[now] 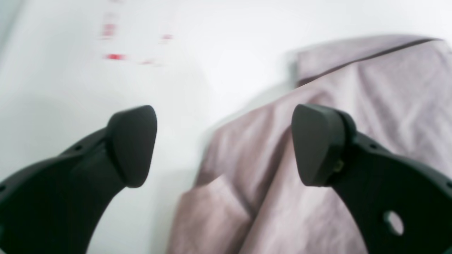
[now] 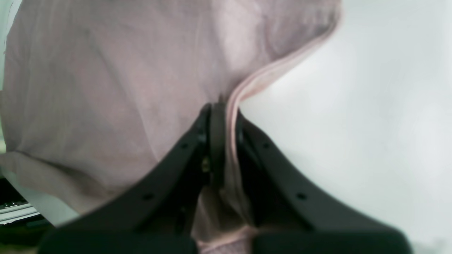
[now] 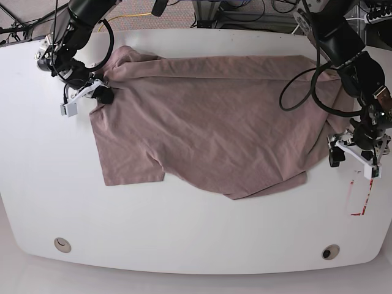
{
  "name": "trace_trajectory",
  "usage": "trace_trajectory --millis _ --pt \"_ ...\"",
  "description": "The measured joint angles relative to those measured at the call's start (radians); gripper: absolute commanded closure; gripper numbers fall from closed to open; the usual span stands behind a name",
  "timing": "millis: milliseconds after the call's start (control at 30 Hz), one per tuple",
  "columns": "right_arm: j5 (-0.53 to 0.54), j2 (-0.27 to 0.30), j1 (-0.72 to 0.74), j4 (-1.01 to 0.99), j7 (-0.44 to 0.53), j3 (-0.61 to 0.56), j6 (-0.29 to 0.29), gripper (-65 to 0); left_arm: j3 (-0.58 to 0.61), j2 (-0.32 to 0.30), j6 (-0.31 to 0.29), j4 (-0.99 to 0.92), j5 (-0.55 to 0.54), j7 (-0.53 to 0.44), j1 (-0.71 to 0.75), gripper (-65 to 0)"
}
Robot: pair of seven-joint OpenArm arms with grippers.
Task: Fold the T-shirt properly
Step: 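Lower the left gripper and grasp the shirt hem corner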
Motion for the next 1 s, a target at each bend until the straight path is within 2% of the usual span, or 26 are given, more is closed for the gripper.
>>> trace_trajectory --millis 67,233,400,533,633,767,900,1000 --pt "-0.001 0.0 0.0 0.0 0.0 0.0 0.0 0.0 -0.006 -0.003 0.006 -0.084 0.005 -0.013 -0.045 -56.7" --pt "-0.002 0.0 0.0 0.0 0.001 0.0 0.0 0.0 -0.006 -0.007 0.043 -0.313 0.003 -0.178 -0.118 -56.7" --pt "-0.003 0.0 0.0 0.0 -0.001 -0.001 0.0 0.0 -0.005 -0.003 0.057 -0.529 0.014 -0.232 -0.188 -56.7" --pt "-0.002 0.0 0.0 0.0 0.0 -0.001 0.0 0.0 -0.005 -0.004 0.057 -0.598 0.005 -0.292 -0.223 -56.7" --pt "-0.002 0.0 0.0 0.0 0.0 -0.001 0.0 0.0 -0.009 0.019 0.067 -0.654 0.008 -0.332 -0.249 -56.7" --pt "0.0 0.0 0.0 0.0 0.0 -0.001 0.0 0.0 -0.002 0.051 0.052 -0.712 -0.002 -0.347 -0.269 -56.7" --pt "-0.003 0.0 0.0 0.0 -0.001 -0.001 0.0 0.0 -0.008 0.071 0.061 -0.793 -0.004 -0.43 -0.308 -56.5" --pt "-0.003 0.0 0.0 0.002 -0.001 -0.001 0.0 0.0 -0.006 0.085 0.056 -0.82 -0.009 -0.434 -0.319 -56.5"
